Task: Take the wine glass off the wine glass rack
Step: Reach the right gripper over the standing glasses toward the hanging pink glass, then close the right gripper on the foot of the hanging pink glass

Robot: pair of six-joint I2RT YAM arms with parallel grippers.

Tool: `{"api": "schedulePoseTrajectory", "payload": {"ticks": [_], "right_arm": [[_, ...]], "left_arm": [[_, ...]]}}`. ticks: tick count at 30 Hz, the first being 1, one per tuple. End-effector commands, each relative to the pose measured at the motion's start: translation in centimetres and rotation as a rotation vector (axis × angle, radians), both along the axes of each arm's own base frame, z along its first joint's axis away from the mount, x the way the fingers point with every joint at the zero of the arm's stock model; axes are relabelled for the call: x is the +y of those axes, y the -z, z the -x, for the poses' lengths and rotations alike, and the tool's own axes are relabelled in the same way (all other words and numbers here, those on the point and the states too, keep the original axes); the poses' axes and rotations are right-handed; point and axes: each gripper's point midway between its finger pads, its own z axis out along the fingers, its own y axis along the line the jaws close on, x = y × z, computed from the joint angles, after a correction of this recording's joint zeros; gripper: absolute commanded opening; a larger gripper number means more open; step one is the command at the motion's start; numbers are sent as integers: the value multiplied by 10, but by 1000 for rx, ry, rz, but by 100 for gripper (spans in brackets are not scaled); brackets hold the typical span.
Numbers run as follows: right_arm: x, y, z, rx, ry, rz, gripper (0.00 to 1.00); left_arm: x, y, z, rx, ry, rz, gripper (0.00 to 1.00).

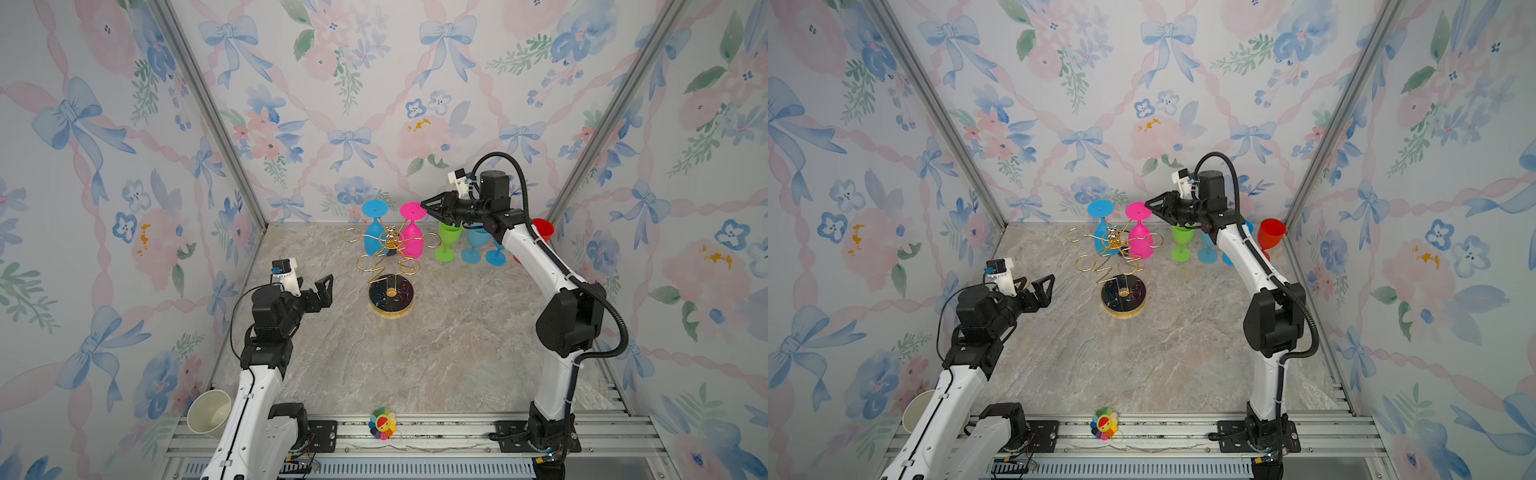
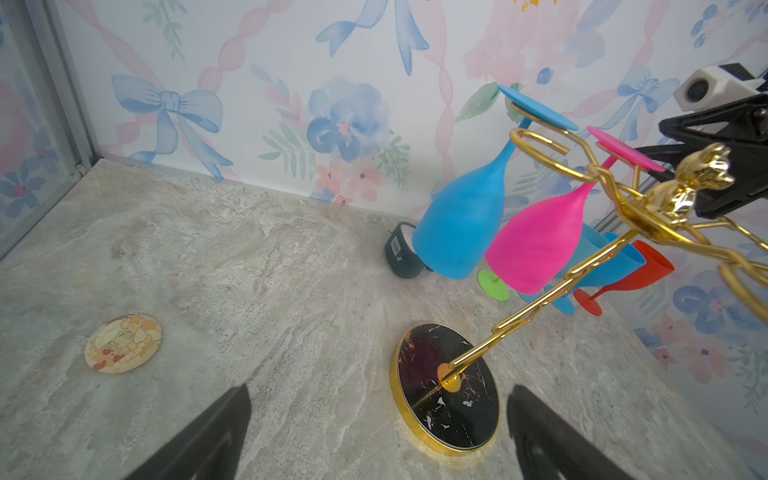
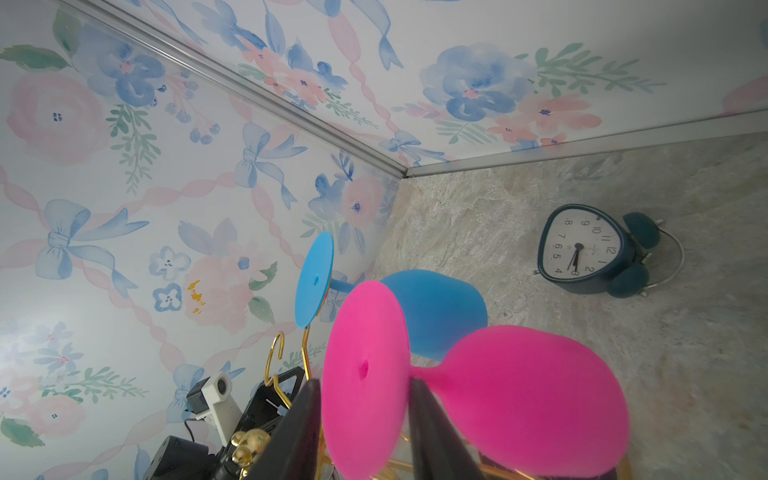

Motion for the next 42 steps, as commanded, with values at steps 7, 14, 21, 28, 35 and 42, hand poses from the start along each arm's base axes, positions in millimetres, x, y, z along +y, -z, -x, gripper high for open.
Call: {"api": "schedulePoseTrajectory", "payload": {"ticks": [7, 14, 21, 28, 35, 42], "right_arm": [[11, -1, 0, 0, -32, 8, 38], [12, 7, -3, 13, -35, 34, 38], [14, 18, -3, 32, -45, 72, 38], [9, 26, -8, 31, -10, 123, 38], [4, 25, -7, 28, 12, 149, 34], [3, 17, -5, -5, 10, 163, 26]], "left_arm": [[-1, -5, 1, -27, 9, 19, 98], [1, -6, 2, -31, 6, 21, 98], [1, -7, 2, -34, 6, 23, 98], [2, -6, 2, -33, 4, 26, 98], [2, -7, 2, -35, 3, 28, 98], [3, -7, 3, -37, 2, 29, 98]]}}
